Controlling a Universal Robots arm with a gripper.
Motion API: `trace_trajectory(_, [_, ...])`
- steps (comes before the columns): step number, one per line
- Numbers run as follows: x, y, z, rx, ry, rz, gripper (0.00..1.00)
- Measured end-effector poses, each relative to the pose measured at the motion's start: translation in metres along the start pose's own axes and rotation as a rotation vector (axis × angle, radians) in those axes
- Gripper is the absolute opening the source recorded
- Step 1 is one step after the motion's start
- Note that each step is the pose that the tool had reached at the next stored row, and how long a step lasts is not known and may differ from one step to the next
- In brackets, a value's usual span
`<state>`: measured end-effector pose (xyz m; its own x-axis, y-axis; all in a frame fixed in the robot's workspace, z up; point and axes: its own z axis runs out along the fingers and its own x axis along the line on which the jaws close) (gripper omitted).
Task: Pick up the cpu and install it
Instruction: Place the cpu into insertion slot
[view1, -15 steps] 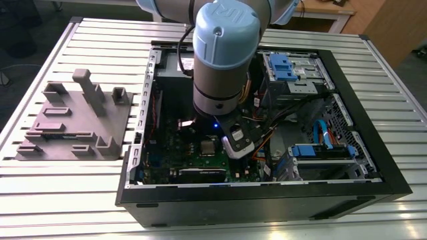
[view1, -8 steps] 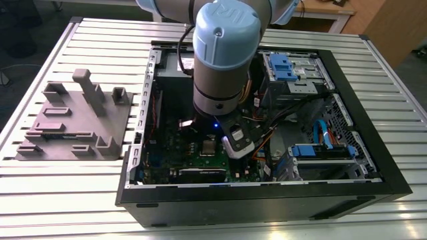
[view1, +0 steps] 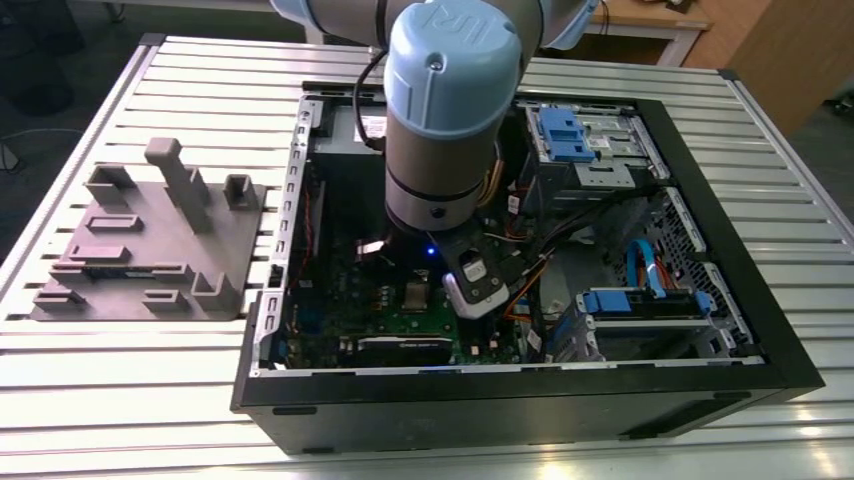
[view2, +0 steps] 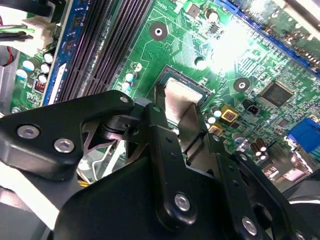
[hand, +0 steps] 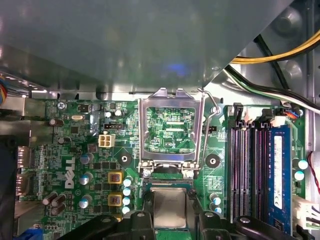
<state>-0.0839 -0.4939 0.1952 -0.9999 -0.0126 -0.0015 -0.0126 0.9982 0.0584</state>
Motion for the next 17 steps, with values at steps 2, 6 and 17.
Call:
trace_trajectory(2, [0.0,0.0,0.0002,-0.0001,-0.0001,0.0,0.38])
trace_trajectory(6, [0.0,-0.0002,0.0002,0.0,0.0005,-0.009,0.38])
trace_trajectory(17, [-0.0001,0.0004,-0.009,-0.0004,0.0012,-0.014,0.38])
